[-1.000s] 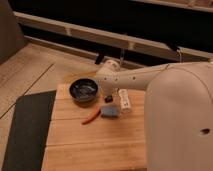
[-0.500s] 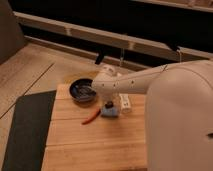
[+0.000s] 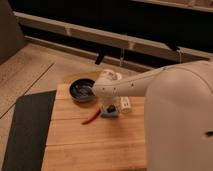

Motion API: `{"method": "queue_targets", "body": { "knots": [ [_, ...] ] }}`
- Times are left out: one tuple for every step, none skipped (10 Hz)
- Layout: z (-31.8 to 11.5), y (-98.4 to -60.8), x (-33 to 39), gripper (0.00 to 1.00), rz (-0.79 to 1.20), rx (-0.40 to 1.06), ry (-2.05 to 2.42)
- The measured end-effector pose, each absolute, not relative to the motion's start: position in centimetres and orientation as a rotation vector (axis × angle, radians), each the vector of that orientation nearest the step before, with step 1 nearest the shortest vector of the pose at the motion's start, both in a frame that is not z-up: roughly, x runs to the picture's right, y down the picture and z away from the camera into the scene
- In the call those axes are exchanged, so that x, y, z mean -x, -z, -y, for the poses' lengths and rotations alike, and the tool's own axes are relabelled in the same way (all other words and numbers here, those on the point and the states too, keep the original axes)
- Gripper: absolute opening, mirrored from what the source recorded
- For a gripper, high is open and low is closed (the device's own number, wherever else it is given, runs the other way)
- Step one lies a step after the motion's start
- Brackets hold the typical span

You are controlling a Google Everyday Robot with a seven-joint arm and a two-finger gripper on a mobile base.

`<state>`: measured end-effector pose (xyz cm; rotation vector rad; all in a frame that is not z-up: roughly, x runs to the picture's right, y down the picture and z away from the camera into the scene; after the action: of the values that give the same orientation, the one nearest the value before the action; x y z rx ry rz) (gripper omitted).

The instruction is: Place the eraser on the white sponge

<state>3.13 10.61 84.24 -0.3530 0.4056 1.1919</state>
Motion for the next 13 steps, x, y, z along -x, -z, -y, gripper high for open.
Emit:
{"method": "queue_targets", "body": {
  "knots": [
    [-11.0, -84.4, -3.1, 0.0, -0.408, 0.365, -1.184],
    [-11.7, -84.6, -2.8, 0.0, -0.411, 0.386, -1.17],
    [-12.1, -84.9, -2.7, 0.0, -0.412, 0.4, -1.159],
    [-12.3, -85.0, -2.7, 0.0, -0.412, 0.411, -1.154],
    [-12.5, -85.2, -2.7, 0.0, -0.413, 0.42, -1.15],
    [-12.6, -85.3, -2.6, 0.04, -0.411, 0.428, -1.144],
    [-12.7, -85.4, -2.6, 0.11, -0.411, 0.431, -1.139],
    [-12.8, -85.5, -2.7, 0.22, -0.414, 0.436, -1.134],
    [-12.9, -85.6, -2.8, 0.31, -0.418, 0.44, -1.131],
    [-13.0, -85.6, -2.8, 0.42, -0.421, 0.444, -1.13],
    [-13.1, -85.7, -2.9, 0.52, -0.424, 0.449, -1.127],
    [-13.1, -85.7, -2.8, 0.61, -0.425, 0.456, -1.126],
    [-13.1, -85.8, -2.9, 0.65, -0.426, 0.461, -1.128]
  ]
}}
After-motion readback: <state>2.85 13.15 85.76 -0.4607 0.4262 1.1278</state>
